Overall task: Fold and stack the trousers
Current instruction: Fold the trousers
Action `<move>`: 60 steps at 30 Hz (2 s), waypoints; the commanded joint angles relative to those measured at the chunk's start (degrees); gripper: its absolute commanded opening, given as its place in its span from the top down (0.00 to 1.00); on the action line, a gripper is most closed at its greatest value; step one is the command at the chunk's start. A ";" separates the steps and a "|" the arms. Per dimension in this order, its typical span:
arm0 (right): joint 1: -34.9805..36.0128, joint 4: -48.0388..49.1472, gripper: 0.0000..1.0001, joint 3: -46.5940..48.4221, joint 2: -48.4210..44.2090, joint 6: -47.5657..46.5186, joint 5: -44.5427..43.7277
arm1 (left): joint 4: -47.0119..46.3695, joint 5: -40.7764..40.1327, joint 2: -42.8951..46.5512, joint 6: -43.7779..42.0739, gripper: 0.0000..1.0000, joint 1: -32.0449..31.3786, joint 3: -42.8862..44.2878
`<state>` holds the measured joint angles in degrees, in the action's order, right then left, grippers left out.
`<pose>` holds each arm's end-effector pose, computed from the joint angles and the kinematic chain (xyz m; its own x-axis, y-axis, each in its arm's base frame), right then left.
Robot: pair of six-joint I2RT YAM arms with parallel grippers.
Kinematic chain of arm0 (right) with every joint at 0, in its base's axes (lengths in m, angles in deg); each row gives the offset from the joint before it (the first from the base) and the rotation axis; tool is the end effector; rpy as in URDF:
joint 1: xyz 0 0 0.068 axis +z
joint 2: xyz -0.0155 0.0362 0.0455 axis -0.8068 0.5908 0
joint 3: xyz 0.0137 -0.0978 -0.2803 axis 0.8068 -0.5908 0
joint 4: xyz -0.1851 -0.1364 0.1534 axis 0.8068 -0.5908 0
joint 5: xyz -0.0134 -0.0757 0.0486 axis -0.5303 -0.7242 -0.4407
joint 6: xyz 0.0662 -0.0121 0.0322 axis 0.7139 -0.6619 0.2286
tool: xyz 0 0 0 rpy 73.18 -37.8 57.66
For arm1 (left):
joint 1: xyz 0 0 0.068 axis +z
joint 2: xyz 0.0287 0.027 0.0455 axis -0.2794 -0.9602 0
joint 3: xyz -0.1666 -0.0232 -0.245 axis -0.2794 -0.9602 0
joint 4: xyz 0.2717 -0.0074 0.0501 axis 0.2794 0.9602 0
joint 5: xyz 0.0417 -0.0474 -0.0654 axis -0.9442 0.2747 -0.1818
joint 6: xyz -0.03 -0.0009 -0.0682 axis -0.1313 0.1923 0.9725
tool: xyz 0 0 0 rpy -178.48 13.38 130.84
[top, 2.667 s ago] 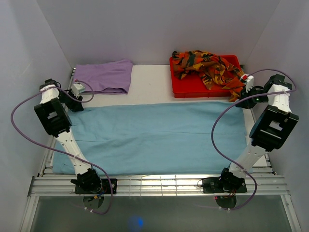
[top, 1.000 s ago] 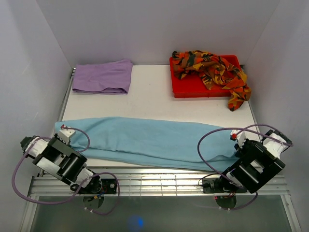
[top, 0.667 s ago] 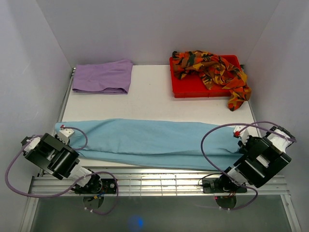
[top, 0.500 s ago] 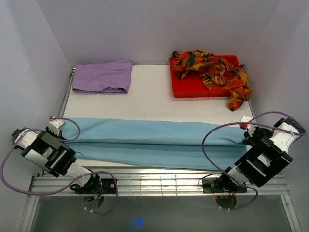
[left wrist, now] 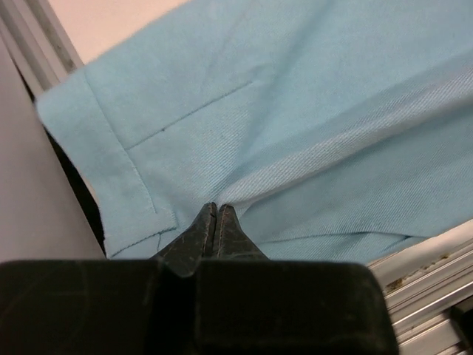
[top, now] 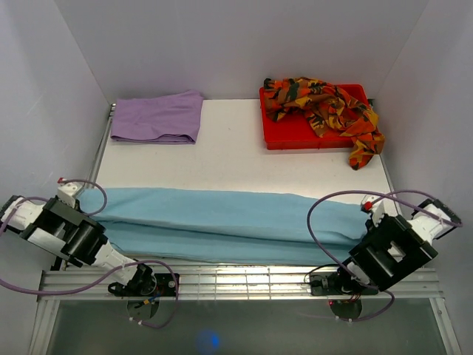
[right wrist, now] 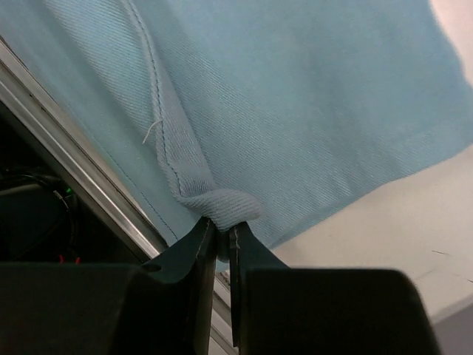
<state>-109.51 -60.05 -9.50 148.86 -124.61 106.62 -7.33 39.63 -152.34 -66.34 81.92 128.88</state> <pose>0.1221 -0.1214 0.2038 -0.4986 -0.6689 -0.5513 -0.8023 0.5969 0.0014 0.1626 0.2470 0.2278 -0.5693 0.3422 -0.7475 0.5012 0.8652 0.0143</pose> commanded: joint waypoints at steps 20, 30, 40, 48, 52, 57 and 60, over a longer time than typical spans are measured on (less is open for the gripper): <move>16.52 32.38 0.92 1.30 8.08 7.10 -8.35 | -29.96 -17.55 0.82 23.59 1.00 -19.01 -17.92; 16.88 31.34 0.81 4.92 9.50 6.34 -9.49 | -22.34 -14.14 0.36 24.25 1.00 -19.55 -11.14; 9.59 20.72 0.14 12.73 -1.22 -0.86 -5.10 | -5.27 0.11 18.64 7.62 0.04 -13.04 -8.42; 10.10 6.66 0.07 28.10 1.22 5.35 0.78 | 2.46 6.08 21.02 14.81 0.02 -13.13 -1.92; 21.16 1.73 0.02 31.29 1.76 22.37 2.89 | 5.36 4.95 23.74 19.30 0.02 -18.65 -1.12; 37.42 9.00 0.06 25.58 -4.63 40.41 6.06 | 4.14 1.96 26.74 28.70 0.07 -25.43 -1.47; 44.55 13.30 0.09 21.63 -8.16 48.68 4.93 | 3.18 2.22 24.11 35.79 0.16 -29.56 0.46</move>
<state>-69.05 -49.75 14.43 145.12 -89.29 109.51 -4.05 40.40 -126.68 -39.52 54.53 126.96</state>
